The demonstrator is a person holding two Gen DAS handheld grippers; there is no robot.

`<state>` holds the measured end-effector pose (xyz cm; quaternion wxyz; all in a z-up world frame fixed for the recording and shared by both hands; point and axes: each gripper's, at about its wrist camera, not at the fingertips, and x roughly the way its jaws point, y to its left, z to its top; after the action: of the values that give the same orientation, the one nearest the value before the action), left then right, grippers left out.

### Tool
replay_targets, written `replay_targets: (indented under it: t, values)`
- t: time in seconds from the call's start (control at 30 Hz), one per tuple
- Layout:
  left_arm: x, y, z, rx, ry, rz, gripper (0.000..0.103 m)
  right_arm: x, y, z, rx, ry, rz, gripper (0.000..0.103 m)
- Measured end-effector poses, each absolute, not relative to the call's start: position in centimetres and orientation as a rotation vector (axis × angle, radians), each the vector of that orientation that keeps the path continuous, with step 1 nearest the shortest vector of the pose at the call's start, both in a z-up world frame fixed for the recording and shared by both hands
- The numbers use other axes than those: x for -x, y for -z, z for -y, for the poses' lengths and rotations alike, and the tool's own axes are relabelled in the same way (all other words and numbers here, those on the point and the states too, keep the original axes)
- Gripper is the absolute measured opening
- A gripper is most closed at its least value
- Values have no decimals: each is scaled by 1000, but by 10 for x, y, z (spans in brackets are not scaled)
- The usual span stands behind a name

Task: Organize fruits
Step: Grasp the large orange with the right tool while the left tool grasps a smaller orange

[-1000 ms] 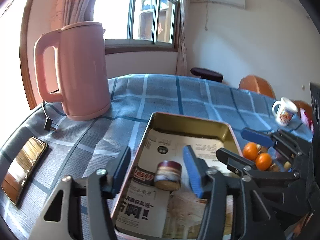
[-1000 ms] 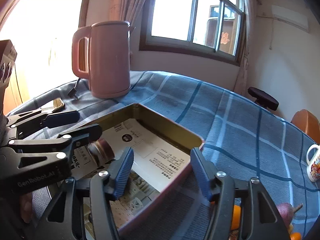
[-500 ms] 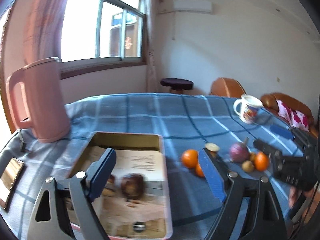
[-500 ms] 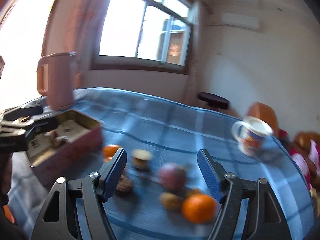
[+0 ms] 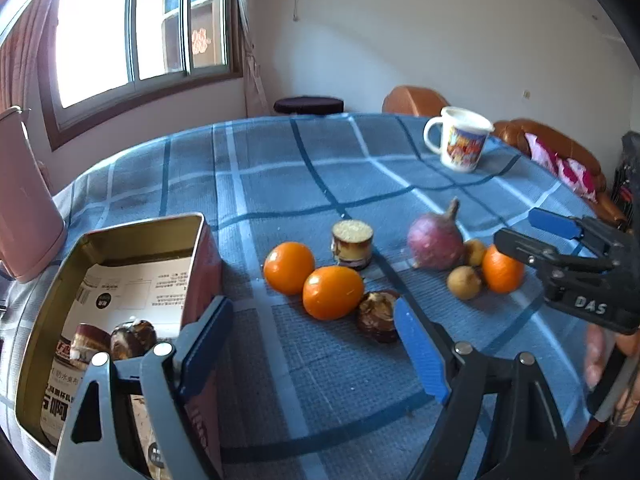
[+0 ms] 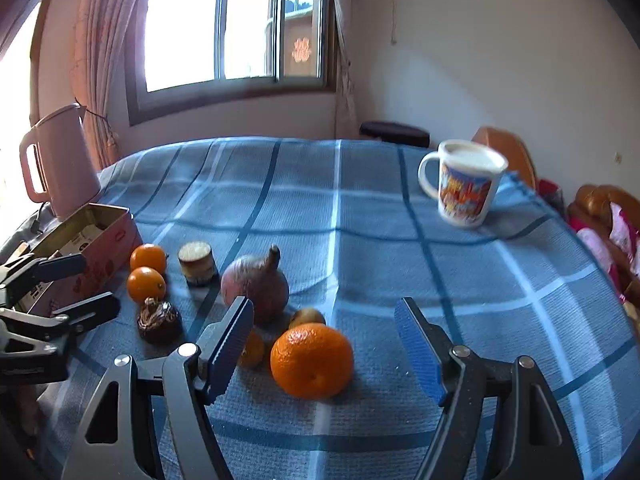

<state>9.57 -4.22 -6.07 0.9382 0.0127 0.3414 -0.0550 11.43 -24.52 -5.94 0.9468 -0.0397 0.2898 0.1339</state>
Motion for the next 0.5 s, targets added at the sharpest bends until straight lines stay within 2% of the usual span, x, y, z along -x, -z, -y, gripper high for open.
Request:
replay_targets:
  t: [0.13,0.2,0.37,0.43,0.5]
  values:
    - [-107,64,47,-26,127,-729,76,-121,67,245,66,-308,-656,74]
    - [-113,67,49,-22,140,-756,65,-124,70,248,50,-310,-679,74]
    - [-120,69,55,-30,153,-774,65,-131,76,249,39,-341,-739,74]
    - [-123,70,56,-32,157,-782,65,-131,78,247,46,-348,-749,65]
    - [-125,70,55,-26,158,-784,66,-133,80,246,52,-359,-763,62]
